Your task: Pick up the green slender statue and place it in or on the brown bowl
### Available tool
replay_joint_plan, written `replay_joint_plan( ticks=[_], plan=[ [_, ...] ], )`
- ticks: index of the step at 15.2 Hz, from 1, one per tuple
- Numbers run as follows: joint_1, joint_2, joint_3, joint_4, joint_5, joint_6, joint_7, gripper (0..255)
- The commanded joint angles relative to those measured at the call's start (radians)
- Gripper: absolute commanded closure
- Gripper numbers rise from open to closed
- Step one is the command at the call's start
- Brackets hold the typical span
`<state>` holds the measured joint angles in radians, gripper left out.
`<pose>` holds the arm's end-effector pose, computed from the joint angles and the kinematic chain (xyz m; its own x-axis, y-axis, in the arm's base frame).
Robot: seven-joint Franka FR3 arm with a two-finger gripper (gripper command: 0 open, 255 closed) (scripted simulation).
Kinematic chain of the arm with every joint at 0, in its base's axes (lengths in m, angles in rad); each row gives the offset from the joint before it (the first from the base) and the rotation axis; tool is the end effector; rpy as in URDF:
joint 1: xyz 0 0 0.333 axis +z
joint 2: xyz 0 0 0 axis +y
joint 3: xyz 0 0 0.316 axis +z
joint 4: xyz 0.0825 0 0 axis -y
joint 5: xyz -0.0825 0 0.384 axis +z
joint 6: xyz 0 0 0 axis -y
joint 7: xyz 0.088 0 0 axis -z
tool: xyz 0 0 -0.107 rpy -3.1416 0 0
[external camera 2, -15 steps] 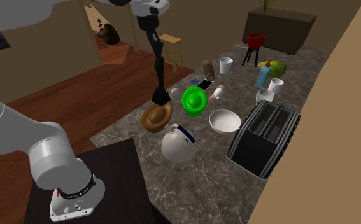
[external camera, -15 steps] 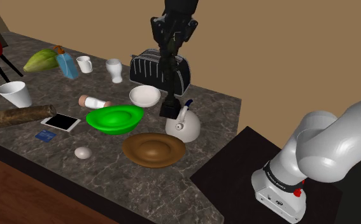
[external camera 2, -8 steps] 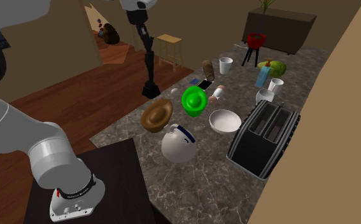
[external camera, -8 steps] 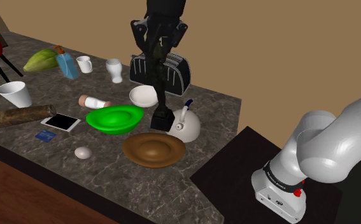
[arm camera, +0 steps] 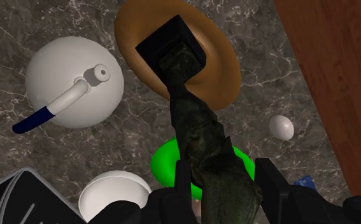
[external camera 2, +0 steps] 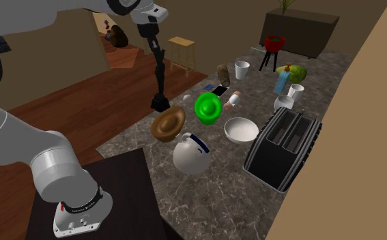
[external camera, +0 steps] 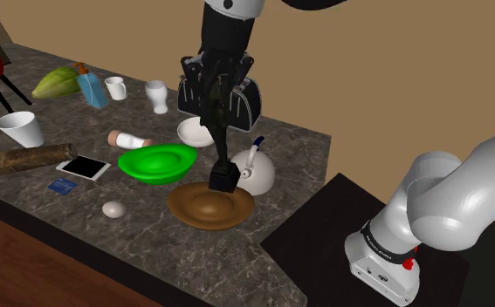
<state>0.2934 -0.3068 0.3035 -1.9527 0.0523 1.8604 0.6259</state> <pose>0.3882 0.2922 0.6190 0.9815 -0.0504 0.1846 -0.0349 -0.9957 -0.0862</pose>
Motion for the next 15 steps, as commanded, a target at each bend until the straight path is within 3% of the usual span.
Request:
replay_joint_plan(
  ticks=[1, 15],
  plan=[
    [0.0, -0.003, -0.001, -0.03, 0.001, 0.028, -0.003, 255],
    [0.005, -0.003, 0.009, -0.218, 0.006, 0.216, 0.0, 255]
  ],
)
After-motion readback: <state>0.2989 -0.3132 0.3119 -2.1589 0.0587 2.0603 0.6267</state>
